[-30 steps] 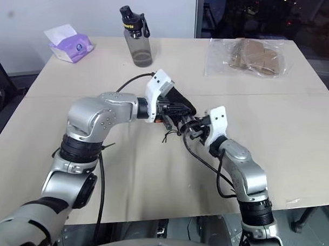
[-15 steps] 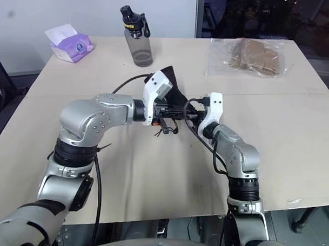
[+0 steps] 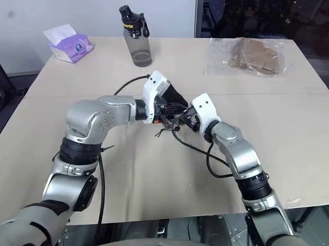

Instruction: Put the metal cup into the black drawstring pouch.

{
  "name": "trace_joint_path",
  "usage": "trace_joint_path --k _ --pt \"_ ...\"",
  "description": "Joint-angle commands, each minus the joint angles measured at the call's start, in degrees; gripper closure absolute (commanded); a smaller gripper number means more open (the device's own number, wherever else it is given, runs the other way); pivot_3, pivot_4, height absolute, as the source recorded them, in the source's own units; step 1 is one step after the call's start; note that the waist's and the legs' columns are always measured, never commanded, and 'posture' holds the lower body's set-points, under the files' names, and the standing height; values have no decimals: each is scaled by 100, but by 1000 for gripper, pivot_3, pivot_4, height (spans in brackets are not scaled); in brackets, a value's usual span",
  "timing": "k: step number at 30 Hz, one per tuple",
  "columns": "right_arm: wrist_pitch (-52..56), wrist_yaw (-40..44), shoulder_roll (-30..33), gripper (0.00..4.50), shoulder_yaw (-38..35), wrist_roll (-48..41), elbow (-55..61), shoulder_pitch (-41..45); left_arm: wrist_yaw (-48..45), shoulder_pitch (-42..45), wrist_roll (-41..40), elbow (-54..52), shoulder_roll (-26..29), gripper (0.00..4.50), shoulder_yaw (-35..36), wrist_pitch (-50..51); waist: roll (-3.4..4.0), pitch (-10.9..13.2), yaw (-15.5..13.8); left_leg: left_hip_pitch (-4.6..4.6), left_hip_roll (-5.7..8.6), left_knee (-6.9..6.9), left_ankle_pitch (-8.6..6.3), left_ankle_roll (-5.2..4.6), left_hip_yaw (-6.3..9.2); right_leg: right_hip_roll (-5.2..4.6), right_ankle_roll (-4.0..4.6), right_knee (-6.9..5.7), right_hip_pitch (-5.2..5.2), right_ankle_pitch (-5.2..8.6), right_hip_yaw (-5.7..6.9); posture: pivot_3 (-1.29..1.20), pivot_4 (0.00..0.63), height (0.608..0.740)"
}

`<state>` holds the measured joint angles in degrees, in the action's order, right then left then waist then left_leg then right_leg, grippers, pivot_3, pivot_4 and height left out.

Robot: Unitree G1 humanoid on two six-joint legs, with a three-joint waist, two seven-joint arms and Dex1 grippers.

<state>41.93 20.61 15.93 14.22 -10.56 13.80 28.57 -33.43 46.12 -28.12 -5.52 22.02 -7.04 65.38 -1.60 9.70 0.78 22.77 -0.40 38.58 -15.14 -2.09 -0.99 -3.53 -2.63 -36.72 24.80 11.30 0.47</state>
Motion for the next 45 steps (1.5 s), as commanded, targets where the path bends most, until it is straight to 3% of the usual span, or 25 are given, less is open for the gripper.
trace_joint_path --k 1,3,6,10,13,17,24,38,39,40,41,45 --pt "405 238 230 1093 -428 -375 970 -180 87 244 97 162 -6 4500 250 -290 0 0 -5 0 -1 0 0 0 2 0 0 0 0 0 2 0 150 740" --pt "581 305 360 1093 -719 -584 1325 -338 59 321 124 307 37 4500 284 -405 0 0 -15 1 -1 0 0 0 5 1 0 -1 0 0 5 0 150 740" --pt "797 245 440 80 -856 -707 1652 -631 -141 377 133 514 35 4500 429 -976 -1 0 -14 1 0 0 0 0 5 0 0 -1 -1 0 6 0 150 740" --pt "789 205 340 80 -624 -711 1727 -972 -737 326 182 593 311 4500 306 -1531 0 0 11 -1 -2 0 0 0 3 2 0 -3 0 0 4 0 150 740" --pt "549 76 154 0 -412 -543 1488 -1182 -1154 87 232 122 704 3242 11 -1624 0 0 26 -3 -4 -3 0 0 3 7 0 -3 0 0 3 0 150 740" --pt "241 -60 70 0 -334 -314 1278 -1218 -1096 -246 1018 -142 1045 1418 -567 -2350 1 0 -11 -2 -4 -4 0 0 0 4 0 0 1 1 0 0 150 740" --pt "11 -92 63 0 -209 -44 1090 -1129 -454 -659 2535 15 1137 1418 -1246 -3555 0 0 -19 0 3 -1 0 -1 -3 -3 0 2 -1 1 -1 0 150 740" --pt "-21 -80 64 0 -286 86 1063 -1082 -184 -479 3750 916 707 1418 -1551 -4329 0 0 -16 1 2 0 -1 -1 -1 -1 -1 1 -1 1 3 0 150 740" --pt "-37 -83 71 0 -281 111 1048 -1068 -226 -469 3758 974 668 1923 -1547 -4361 0 0 -16 0 2 0 -1 -1 -1 0 -1 0 -1 1 3 0 150 740" --pt "-68 -92 94 0 -266 163 1005 -1041 -235 -464 3765 1017 624 1988 -1530 -4387 0 0 -16 0 1 0 0 -1 -1 -1 -1 0 -1 1 3 0 150 740" --pt "-113 -97 120 0 -245 225 944 -1009 -285 -466 3757 1047 594 2398 -1513 -4404 0 0 -16 0 1 0 0 -1 -1 -1 -1 0 -1 1 3 0 150 740" --pt "-448 -102 233 0 -198 523 430 -756 -382 -466 3798 1110 593 4326 -1455 -4515 0 0 -6 0 1 0 0 -1 -2 -1 -1 -1 -1 1 3 0 150 740"
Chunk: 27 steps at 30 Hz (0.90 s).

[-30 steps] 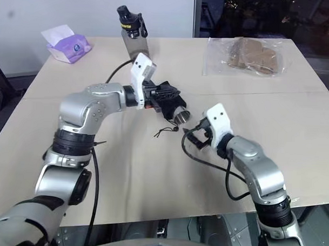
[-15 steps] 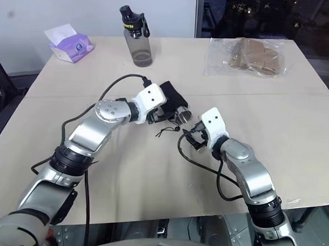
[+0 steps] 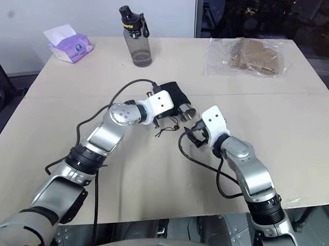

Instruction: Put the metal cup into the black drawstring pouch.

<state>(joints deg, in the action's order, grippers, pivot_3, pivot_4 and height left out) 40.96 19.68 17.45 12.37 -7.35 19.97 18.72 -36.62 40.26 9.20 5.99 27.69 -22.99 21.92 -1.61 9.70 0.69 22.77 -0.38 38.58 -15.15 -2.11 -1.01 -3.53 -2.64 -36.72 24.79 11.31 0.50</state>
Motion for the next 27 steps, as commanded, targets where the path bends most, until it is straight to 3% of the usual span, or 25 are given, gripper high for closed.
trace_joint_path --k 1,7,8,10,13,15,16,19,20,22,26,27 --pt "-493 -15 121 0 -10 304 -392 332 -95 110 66 -44 50 4463 164 -196 0 0 4 0 0 0 0 0 -1 0 0 0 0 0 0 0 150 740" --pt "-1261 -2 61 0 -41 610 -1709 1014 -369 61 -156 -152 108 4463 417 -83 0 0 12 0 -1 -1 0 0 -2 0 0 0 1 0 0 0 150 740" --pt "-1380 11 12 247 -25 634 -1891 1109 -414 45 -177 -195 112 4488 450 -61 0 0 12 0 -1 -1 0 0 -2 1 0 0 1 0 0 0 150 740" --pt "-1511 157 -92 785 29 596 -2119 1247 -465 2 -208 -302 120 4500 511 5 0 0 13 -1 -2 -1 0 0 -1 1 0 0 1 0 1 0 150 740" --pt "-1631 352 -257 2217 125 586 -2328 1398 -514 -65 -273 -514 133 4500 595 189 0 0 19 0 -3 -1 0 0 0 2 0 -1 1 0 1 0 150 740" --pt "-1528 487 -262 3494 144 575 -2225 1384 -532 -138 -313 -659 137 4500 646 354 1 0 16 1 -4 -1 0 0 1 1 0 -1 1 0 1 0 150 740" --pt "-1451 561 -234 3746 136 555 -2123 1348 -532 -160 -329 -702 138 4500 669 416 1 0 15 1 -4 -1 0 0 1 1 0 -1 1 0 1 0 150 740" --pt "-1263 755 -117 3746 35 451 -1797 1214 -625 -195 -522 -784 126 4500 823 688 1 0 0 1 -4 -1 0 0 2 0 0 -2 1 0 2 0 150 740" --pt "-1225 753 -86 3494 -20 431 -1677 1145 -674 -190 -770 -828 43 4232 1009 960 1 0 -2 1 -3 -1 0 0 3 -1 0 -2 0 0 3 0 150 740" --pt "-1159 759 -42 2815 -35 424 -1476 1016 -699 -150 -1190 -810 -92 3655 1361 1421 1 0 3 2 -4 1 0 0 4 -2 0 -2 0 0 4 0 150 740" --pt "-1031 764 -103 1066 -2 384 -1268 902 -749 -97 -1451 -747 -71 1904 1582 1774 1 0 32 -1 -4 1 0 0 3 1 0 -6 1 -1 2 0 150 740" --pt "-1024 768 -121 994 3 376 -1249 898 -755 -89 -1495 -732 -53 1354 1599 1817 1 0 32 -2 -4 1 0 0 3 2 0 -7 1 -1 2 0 150 740"
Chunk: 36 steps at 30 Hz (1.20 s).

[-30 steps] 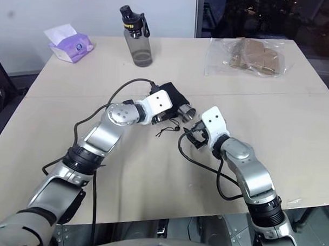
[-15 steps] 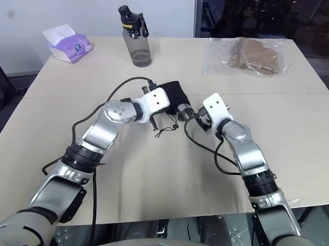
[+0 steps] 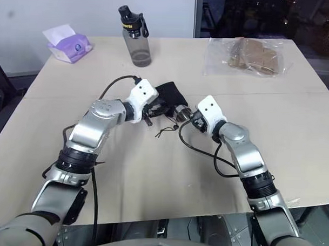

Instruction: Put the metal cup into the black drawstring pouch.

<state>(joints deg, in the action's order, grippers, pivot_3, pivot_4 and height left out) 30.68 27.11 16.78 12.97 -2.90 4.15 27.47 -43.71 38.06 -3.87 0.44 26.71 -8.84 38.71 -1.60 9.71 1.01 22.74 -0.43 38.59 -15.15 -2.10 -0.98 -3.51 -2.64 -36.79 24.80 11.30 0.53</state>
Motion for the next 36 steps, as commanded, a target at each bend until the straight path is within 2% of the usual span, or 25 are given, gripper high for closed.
trace_joint_path --k 1,3,9,14,17,19,22,24,28,29,31,34,36 --pt "-2 -4 -97 994 -65 -73 322 34 -47 127 -168 -132 90 887 150 84 0 0 -2 0 -1 0 0 0 1 1 0 -1 0 0 0 0 150 740" --pt "-51 -71 -188 994 -79 -61 231 89 -40 124 -122 -63 138 59 82 -31 0 0 -3 -1 -1 0 0 0 3 2 0 -1 0 0 2 0 150 740" --pt "-251 -137 -393 994 -68 19 -221 294 84 153 293 118 243 59 -289 -704 0 0 -22 1 1 0 0 0 1 -1 1 2 -1 0 1 0 150 740" --pt "-371 -140 -428 994 -90 50 -436 412 365 207 574 361 65 59 -442 -1081 0 0 -28 2 2 0 0 0 0 -2 1 3 0 0 1 0 150 740" --pt "-403 -129 -407 994 -86 68 -481 432 475 277 669 515 -74 815 -478 -1196 0 0 -24 2 2 0 0 0 -1 -2 1 3 0 0 1 0 150 740" --pt "-420 -120 -400 994 -67 93 -516 448 486 345 688 622 -154 1741 -500 -1246 0 0 -24 2 2 0 0 0 0 -2 1 2 0 0 1 0 150 740" --pt "-465 -106 -414 994 -51 119 -586 476 489 403 742 753 -224 3420 -529 -1329 0 0 -18 2 2 0 0 0 -1 -2 1 2 0 0 1 0 150 740" --pt "-529 -107 -439 994 -55 132 -704 517 485 402 780 813 -242 4307 -548 -1401 0 0 -8 2 2 0 0 0 -1 -1 1 2 0 -1 0 0 150 740" --pt "-735 -83 -476 994 -83 155 -1105 676 426 392 787 857 -245 4414 -546 -1458 0 0 -9 2 1 0 0 0 0 -1 1 1 0 0 1 0 150 740" --pt "-789 -84 -493 1395 -92 156 -1218 729 401 385 774 845 -242 4500 -534 -1461 0 0 -10 2 1 0 0 0 -1 -1 1 1 0 -1 0 0 150 740" --pt "-900 -96 -535 1767 -110 164 -1426 826 330 373 725 801 -233 4500 -500 -1459 0 0 -9 2 1 0 0 0 -1 -1 1 2 0 -1 1 0 150 740" --pt "-1053 -82 -604 3288 -80 197 -1655 916 236 327 638 640 -203 4500 -436 -1370 0 0 -10 2 1 0 0 0 -1 -1 1 2 0 -1 1 0 150 740" --pt "-1079 -54 -657 4090 -76 175 -1678 931 215 303 594 556 -196 4500 -400 -1289 0 0 -10 2 1 -1 0 0 -1 -1 1 2 0 -1 1 0 150 740"
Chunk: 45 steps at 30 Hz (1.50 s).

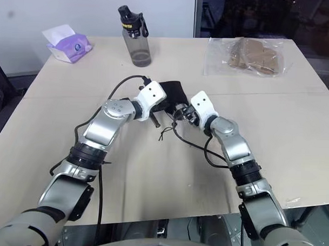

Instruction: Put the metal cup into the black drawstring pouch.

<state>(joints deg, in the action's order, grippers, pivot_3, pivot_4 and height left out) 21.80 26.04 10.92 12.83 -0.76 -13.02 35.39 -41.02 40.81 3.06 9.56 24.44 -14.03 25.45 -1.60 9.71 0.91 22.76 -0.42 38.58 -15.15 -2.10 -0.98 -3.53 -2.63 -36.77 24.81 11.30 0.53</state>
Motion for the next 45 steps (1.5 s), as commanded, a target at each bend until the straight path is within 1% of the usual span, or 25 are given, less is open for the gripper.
trace_joint_path --k 1,7,9,11,13,15,18,19,20,21,22,23,25,27,29,31,32,35,37,39,41,42,43,44,45 --pt "-146 46 -113 4393 -81 -68 82 135 -82 8 -124 -415 40 4500 130 64 0 0 0 0 0 0 0 0 0 0 0 0 0 0 0 0 150 740" --pt "433 14 -353 4393 -254 -311 433 110 -154 -140 -344 -870 42 4500 224 477 0 0 5 -1 -3 0 0 0 1 0 0 -3 0 0 -1 0 150 740" --pt "941 -155 -522 4393 -459 -501 560 208 -198 -161 -542 -1127 10 4500 304 825 0 0 4 0 -5 0 0 0 1 0 0 -3 0 0 0 0 150 740" --pt "1443 -542 -777 4393 -762 -641 535 400 -261 -164 -762 -1434 -25 4500 364 1222 1 0 7 0 -10 0 0 0 2 0 0 -3 0 0 0 0 150 740" --pt "1716 -823 -987 4393 -985 -742 436 551 -282 -149 -1045 -1729 -115 4500 452 1678 2 1 4 0 -13 0 0 0 1 0 0 -5 1 0 -1 0 150 740" --pt "1961 -1050 -1325 4393 -1402 -1106 295 687 -328 -186 -1225 -1986 -148 4500 434 1893 2 1 5 0 -15 0 0 0 2 0 0 -4 1 0 0 0 150 740" --pt "2255 -1095 -1621 4393 -1823 -1574 262 794 -310 -241 -1384 -2173 -143 4500 426 2165 2 1 5 0 -15 -2 0 0 3 0 0 -3 1 0 0 0 150 740" --pt "2241 -1135 -1602 4393 -1800 -1523 252 807 -305 -250 -1414 -2203 -129 4500 420 2215 2 1 6 0 -14 -2 0 0 3 0 0 -3 1 0 1 0 150 740" --pt "2038 -1158 -1404 4393 -1437 -1143 207 783 -286 -249 -1450 -2214 -132 4500 436 2262 3 1 7 0 -14 -3 0 0 3 0 0 -3 1 0 1 0 150 740" --pt "1733 -1199 -1149 4393 -962 -641 155 750 -257 -236 -1482 -2207 -144 4500 458 2316 4 2 4 0 -12 -3 0 0 2 -1 0 -3 1 0 1 0 150 740" --pt "1334 -1200 -811 4393 -319 -24 77 727 -236 -216 -1506 -2189 -158 4500 474 2348 5 2 2 0 -4 -3 0 0 2 -2 0 -2 1 0 1 0 150 740" --pt "1009 -1137 -622 4393 76 305 31 687 -214 -198 -1528 -2168 -181 4500 488 2365 5 3 4 0 2 -3 0 0 2 -4 0 -2 1 0 1 0 150 740" --pt "506 -1005 -589 4393 358 401 48 618 -144 -164 -1579 -2117 -249 4500 524 2415 5 2 25 0 7 -3 0 0 -2 -6 0 1 1 0 -3 0 150 740" --pt "23 -686 -505 4393 755 565 124 566 -58 -143 -1673 -2053 -343 4500 616 2509 4 2 45 0 6 -2 1 2 -2 -5 0 1 1 0 -4 0 150 740" --pt "62 -506 -626 4393 756 414 211 460 42 -144 -1765 -1978 -413 4500 769 2649 4 2 62 0 2 -4 1 2 2 -3 0 0 2 0 -1 0 150 740" --pt "283 -374 -680 4393 539 186 373 356 147 -161 -1824 -1891 -411 4500 935 2751 4 2 81 -1 -2 -5 1 2 4 -1 0 -1 2 0 1 0 150 740" --pt "384 -405 -675 4122 378 124 449 318 184 -167 -1830 -1830 -373 4500 996 2754 4 2 98 -2 -4 -5 1 2 5 -1 0 -2 1 0 1 0 150 740" --pt "863 -246 -408 2977 -1 -90 1039 134 278 -68 -1841 -1517 -241 4500 1191 2686 4 2 99 0 -7 -5 1 1 6 -2 0 -3 2 0 3 0 150 740" --pt "1571 117 -108 2051 -194 -485 1843 -94 352 118 -1937 -1231 -212 4500 1413 2701 4 2 87 0 -10 -4 0 1 7 -4 0 -1 1 0 3 0 150 740" --pt "2028 277 70 2051 -311 -736 2339 -224 391 235 -2007 -1068 -198 4500 1520 2715 4 2 67 3 -10 -4 0 1 9 -5 0 -1 1 0 5 0 150 740" --pt "2383 397 284 2051 -595 -1065 2855 -384 394 417 -2047 -842 -160 4500 1615 2640 4 2 27 3 -5 -4 0 0 9 -6 0 1 1 0 6 0 150 740" --pt "2524 460 373 1634 -657 -1193 3052 -468 395 504 -2074 -745 -151 4500 1665 2624 4 2 10 3 1 -4 0 0 8 -5 0 2 1 0 6 0 150 740" --pt "2665 372 311 1193 -770 -1309 3162 -534 400 597 -2119 -662 -156 4500 1736 2622 4 2 8 2 1 -4 0 0 7 -4 0 2 1 0 5 0 150 740" --pt "2829 259 162 920 -884 -1447 3189 -573 396 690 -2158 -595 -150 4500 1797 2607 3 2 3 2 1 -4 0 0 8 -4 0 2 1 0 6 0 150 740" --pt "2909 209 74 394 -885 -1520 3187 -598 386 777 -2212 -543 -136 4500 1854 2609 3 2 4 2 0 -4 0 0 9 -3 0 1 0 0 7 0 150 740"
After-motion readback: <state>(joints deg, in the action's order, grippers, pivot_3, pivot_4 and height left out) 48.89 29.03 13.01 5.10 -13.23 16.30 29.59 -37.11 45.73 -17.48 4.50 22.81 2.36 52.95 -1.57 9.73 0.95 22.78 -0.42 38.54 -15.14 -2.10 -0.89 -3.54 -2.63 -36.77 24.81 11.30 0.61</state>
